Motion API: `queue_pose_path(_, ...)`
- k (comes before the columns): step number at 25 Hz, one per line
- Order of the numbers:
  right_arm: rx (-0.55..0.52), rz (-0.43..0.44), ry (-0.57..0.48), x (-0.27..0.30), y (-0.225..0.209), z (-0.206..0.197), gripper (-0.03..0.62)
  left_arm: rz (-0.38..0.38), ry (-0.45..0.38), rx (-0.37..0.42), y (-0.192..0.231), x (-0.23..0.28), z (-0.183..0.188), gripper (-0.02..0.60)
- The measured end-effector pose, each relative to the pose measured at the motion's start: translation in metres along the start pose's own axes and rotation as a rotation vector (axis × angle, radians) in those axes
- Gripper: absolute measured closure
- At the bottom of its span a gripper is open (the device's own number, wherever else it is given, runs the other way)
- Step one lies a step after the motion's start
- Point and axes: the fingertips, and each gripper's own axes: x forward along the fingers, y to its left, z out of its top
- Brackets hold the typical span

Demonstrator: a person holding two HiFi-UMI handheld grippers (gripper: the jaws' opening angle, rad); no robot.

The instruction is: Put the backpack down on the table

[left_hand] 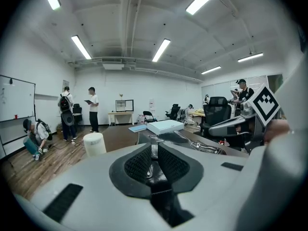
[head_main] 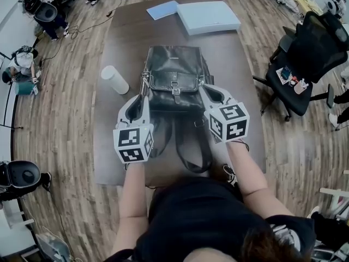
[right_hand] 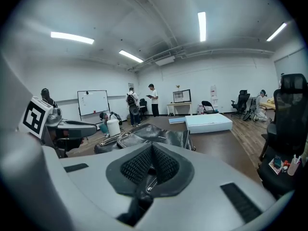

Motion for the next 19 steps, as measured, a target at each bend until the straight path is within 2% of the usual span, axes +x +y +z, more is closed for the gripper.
queue_pose_path(19, 0.002, 0.006, 0.021, 0.008, 0.009, -0.012, 0.577, 0.0, 0.005, -0.03, 0.01, -0.006, -0.009, 0.52)
